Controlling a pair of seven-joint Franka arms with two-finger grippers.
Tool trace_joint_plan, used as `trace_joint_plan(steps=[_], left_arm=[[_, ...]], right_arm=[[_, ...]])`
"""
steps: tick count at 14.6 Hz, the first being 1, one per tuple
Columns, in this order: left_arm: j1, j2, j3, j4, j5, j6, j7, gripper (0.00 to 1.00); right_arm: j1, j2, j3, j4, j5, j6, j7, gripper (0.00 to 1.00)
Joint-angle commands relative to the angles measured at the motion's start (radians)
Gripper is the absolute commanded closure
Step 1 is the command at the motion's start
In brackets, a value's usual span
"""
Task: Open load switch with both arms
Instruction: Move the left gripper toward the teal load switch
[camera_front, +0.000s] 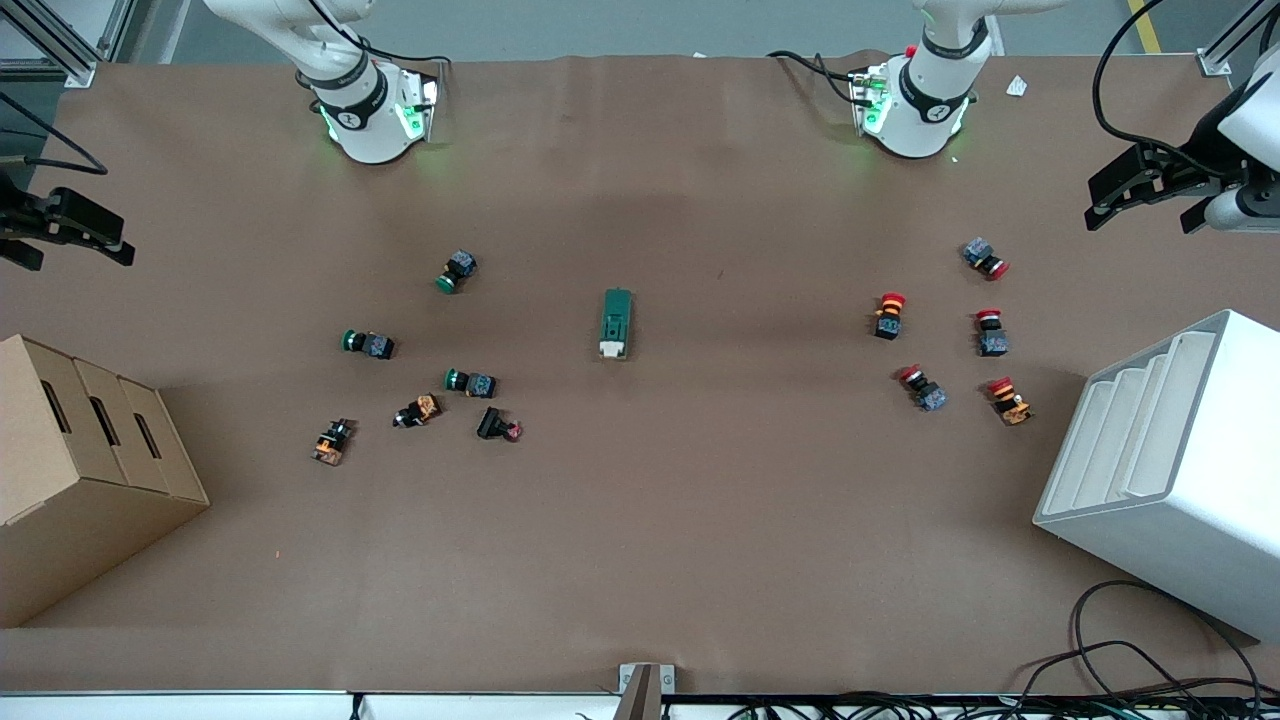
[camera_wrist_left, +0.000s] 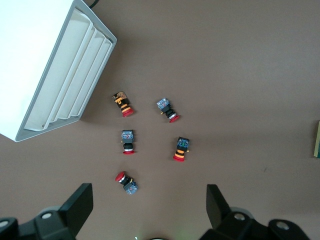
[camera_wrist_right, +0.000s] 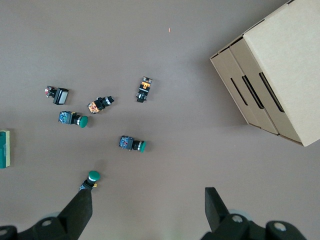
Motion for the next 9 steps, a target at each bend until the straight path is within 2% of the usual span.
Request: trace_joint_plan(steps=[1, 6, 9], left_arm=[[0.004, 0.004, -0.022, 0.017, 0.004, -0.004, -0.004, 0.0], [-0.005, 0.03, -0.036, 0.051, 0.001, -0.004, -0.007, 0.0], [-0.019, 0.071, -0.119, 0.053, 0.002, 0.025, -0.051, 0.0]], right_arm=[[-0.007, -0.011, 0.005, -0.01, 0.014, 0.0, 0.006, 0.0], [-0.007, -0.013, 0.003, -0.021, 0.016, 0.0, 0.006, 0.0], [-0.005, -0.011, 0.005, -0.027, 0.019, 0.007, 0.012, 0.0]])
